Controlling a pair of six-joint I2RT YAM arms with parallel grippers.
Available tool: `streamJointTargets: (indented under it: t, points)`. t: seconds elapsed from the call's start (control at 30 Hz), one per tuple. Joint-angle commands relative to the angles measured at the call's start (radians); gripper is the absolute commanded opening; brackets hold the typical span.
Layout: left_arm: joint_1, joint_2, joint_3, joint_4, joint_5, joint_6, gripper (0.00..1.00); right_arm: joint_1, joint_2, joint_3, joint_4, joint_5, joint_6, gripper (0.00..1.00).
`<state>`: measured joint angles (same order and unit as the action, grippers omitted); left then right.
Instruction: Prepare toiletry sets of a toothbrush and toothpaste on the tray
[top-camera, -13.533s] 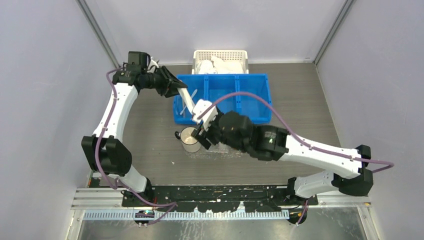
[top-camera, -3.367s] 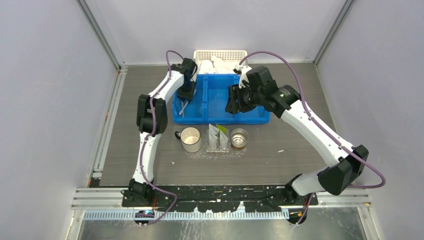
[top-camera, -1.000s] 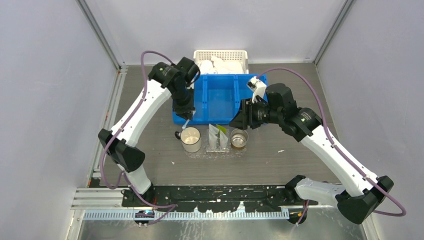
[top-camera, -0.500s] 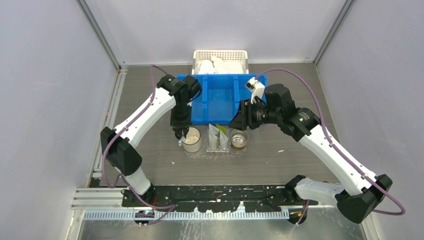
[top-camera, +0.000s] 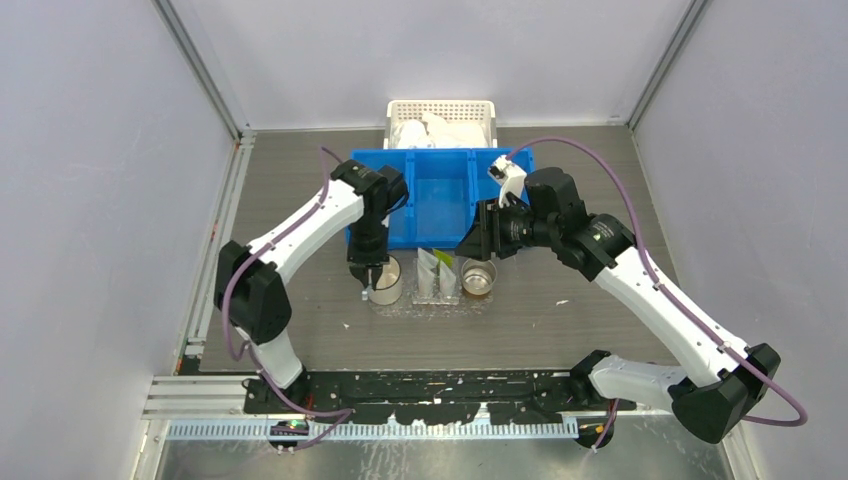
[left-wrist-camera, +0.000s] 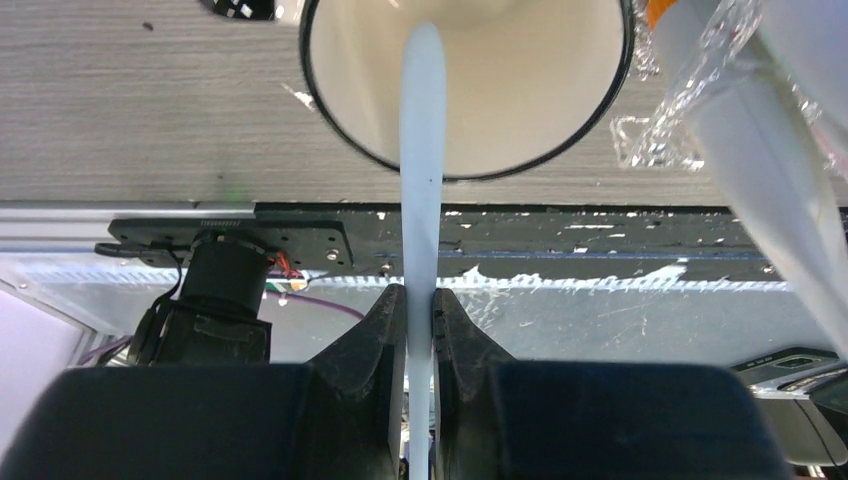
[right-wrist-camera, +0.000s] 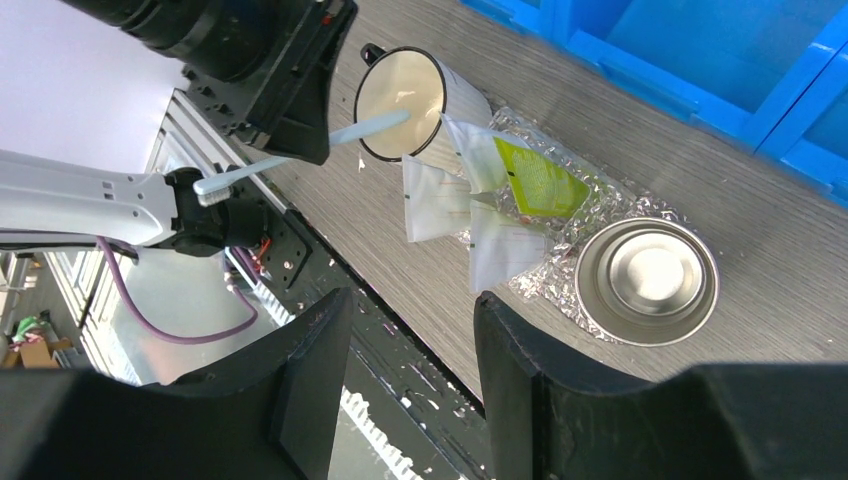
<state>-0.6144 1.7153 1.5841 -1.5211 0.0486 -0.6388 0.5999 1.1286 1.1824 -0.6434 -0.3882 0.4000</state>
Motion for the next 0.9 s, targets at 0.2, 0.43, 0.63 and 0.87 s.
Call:
streamJointTargets:
  t: [0.2, 0.43, 0.63, 0.87]
  points:
    - [0.005, 0.117, 0.060, 0.090, 0.037, 0.039, 0.23, -0.002, 0.015, 0.001, 0.035, -0.005, -0.006, 0.54]
    - [0.006, 0.113, 0.093, 0.092, 0.002, 0.034, 0.39, -0.003, 0.039, 0.023, 0.026, 0.001, -0.007, 0.54]
    - [0.008, 0.019, 0.171, 0.069, -0.067, 0.028, 0.42, -0.003, 0.112, 0.121, -0.005, 0.023, -0.020, 0.56]
    - [0.084, -0.119, 0.216, 0.109, -0.218, 0.038, 0.55, -0.003, 0.352, 0.411, -0.027, 0.056, 0.006, 0.63]
